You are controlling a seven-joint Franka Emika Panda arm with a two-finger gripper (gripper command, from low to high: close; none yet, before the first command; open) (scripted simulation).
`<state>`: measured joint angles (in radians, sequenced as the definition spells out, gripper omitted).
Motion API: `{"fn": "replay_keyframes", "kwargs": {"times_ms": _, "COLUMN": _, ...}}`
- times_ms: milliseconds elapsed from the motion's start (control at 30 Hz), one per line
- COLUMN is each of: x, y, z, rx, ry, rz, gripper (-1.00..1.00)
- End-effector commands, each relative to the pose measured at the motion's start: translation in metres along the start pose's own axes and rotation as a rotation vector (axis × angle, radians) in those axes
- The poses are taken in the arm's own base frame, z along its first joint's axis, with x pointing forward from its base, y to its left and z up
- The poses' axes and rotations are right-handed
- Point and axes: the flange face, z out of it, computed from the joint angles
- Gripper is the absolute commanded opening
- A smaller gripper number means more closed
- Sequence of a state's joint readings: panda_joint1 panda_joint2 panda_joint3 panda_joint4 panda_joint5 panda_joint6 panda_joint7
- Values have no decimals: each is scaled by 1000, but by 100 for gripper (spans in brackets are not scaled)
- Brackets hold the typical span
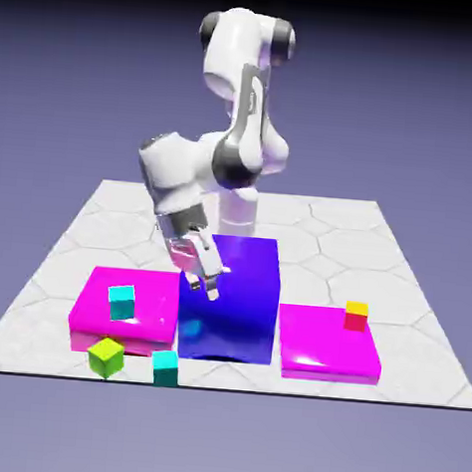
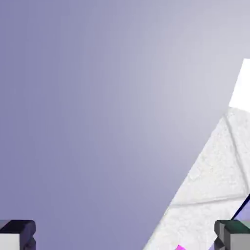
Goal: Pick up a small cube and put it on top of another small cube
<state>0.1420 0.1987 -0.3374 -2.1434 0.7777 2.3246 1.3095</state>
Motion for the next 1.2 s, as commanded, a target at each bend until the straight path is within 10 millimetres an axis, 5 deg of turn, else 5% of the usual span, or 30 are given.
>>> {"fn": "replay_keyframes", "kwargs": {"times_ms": 0, "x": 3, "y": -6, "z": 8, "rx": -21, "ry": -17, "rz": 57, "gripper": 0}}
{"fn": "replay_keyframes", "kwargs": {"times_ms": 300, "x": 43, "y": -27, "z": 89, "rx": -217, "ry": -7, "rz": 510, "gripper": 0}}
{"fn": "replay_keyframes", "kwargs": {"times_ms": 533, "x": 69, "y": -27, "z": 126, "rx": -241, "ry": 174, "rz": 855, "gripper": 0}}
{"fn": "replay_keyframes", "kwargs": {"times_ms": 1000, "x": 51, "y": -28, "z": 132, "rx": 47, "ry": 517, "rz": 1364, "gripper": 0}}
{"fn": "replay_keyframes", "kwargs": {"times_ms": 1167, "x": 75, "y": -26, "z": 124, "rx": 229, "ry": 603, "rz": 1556, "gripper": 0}}
